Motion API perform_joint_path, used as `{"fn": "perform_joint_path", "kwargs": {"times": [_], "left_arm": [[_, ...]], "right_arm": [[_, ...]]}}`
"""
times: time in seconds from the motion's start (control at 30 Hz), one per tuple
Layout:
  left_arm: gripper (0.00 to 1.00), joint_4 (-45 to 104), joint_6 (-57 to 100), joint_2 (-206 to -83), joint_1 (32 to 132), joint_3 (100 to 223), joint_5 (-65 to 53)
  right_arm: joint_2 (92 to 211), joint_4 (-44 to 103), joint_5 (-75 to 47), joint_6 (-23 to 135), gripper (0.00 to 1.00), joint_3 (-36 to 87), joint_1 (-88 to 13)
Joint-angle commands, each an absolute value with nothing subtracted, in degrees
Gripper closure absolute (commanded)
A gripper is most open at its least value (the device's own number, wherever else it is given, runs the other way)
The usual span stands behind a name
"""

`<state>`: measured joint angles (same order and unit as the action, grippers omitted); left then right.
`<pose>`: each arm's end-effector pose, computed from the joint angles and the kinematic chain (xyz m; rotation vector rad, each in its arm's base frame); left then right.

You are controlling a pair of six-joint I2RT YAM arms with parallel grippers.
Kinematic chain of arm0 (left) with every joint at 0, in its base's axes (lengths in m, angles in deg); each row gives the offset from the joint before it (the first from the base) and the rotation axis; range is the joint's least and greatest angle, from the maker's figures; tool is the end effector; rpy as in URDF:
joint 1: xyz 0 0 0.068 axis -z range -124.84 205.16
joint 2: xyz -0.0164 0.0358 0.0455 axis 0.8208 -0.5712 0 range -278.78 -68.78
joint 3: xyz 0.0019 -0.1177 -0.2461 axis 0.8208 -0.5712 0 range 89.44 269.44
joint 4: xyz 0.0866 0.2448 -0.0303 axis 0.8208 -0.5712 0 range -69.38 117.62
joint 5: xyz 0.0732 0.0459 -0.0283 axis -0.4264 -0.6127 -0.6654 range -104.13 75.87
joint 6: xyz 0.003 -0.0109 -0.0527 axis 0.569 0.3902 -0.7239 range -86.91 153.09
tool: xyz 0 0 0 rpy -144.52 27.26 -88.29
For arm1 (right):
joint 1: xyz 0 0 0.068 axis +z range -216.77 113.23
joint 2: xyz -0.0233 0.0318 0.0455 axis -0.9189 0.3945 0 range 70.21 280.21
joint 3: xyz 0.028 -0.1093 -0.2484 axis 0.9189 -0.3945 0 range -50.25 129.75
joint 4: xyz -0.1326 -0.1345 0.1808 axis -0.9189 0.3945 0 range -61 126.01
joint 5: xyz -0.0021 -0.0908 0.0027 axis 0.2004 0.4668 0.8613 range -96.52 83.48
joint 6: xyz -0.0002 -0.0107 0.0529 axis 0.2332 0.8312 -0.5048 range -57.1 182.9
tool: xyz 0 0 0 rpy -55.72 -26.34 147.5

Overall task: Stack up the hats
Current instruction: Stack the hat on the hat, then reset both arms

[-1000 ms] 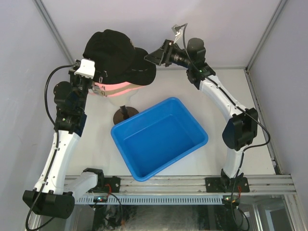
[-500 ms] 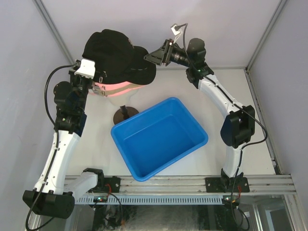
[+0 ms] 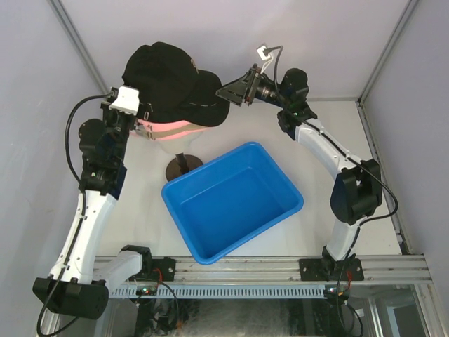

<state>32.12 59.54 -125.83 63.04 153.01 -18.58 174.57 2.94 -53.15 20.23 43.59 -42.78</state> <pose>0.2188 -0.0275 0.4434 0.3465 1.3427 0.3244 0.3843 0.1994 0.4098 -0.5387 1.4627 1.4686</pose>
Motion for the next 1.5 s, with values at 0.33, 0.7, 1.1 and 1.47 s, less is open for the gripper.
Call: {"fn": "perform_joint_path", "kwargs": {"times": [0.33,0.7,1.1,1.47], "left_arm": [[0.57,33.48,55.50,-121.95,63.80,154.73,-19.52],[0.51,32.69,54.32,-118.38,63.95,152.37,-20.32],[0.49,31.64,52.56,-113.84,63.87,149.01,-26.70],[0.50,28.23,42.60,-104.83,63.89,144.47,-36.38]], "right_arm": [[167.55,8.59,-49.95,20.19,0.47,43.75,-43.61],[164.35,12.29,-46.84,20.19,0.47,41.07,-44.97],[160.62,18.38,-43.17,20.19,0.47,40.04,-44.91],[154.67,40.66,-24.01,31.42,0.42,38.78,-44.65]]}}
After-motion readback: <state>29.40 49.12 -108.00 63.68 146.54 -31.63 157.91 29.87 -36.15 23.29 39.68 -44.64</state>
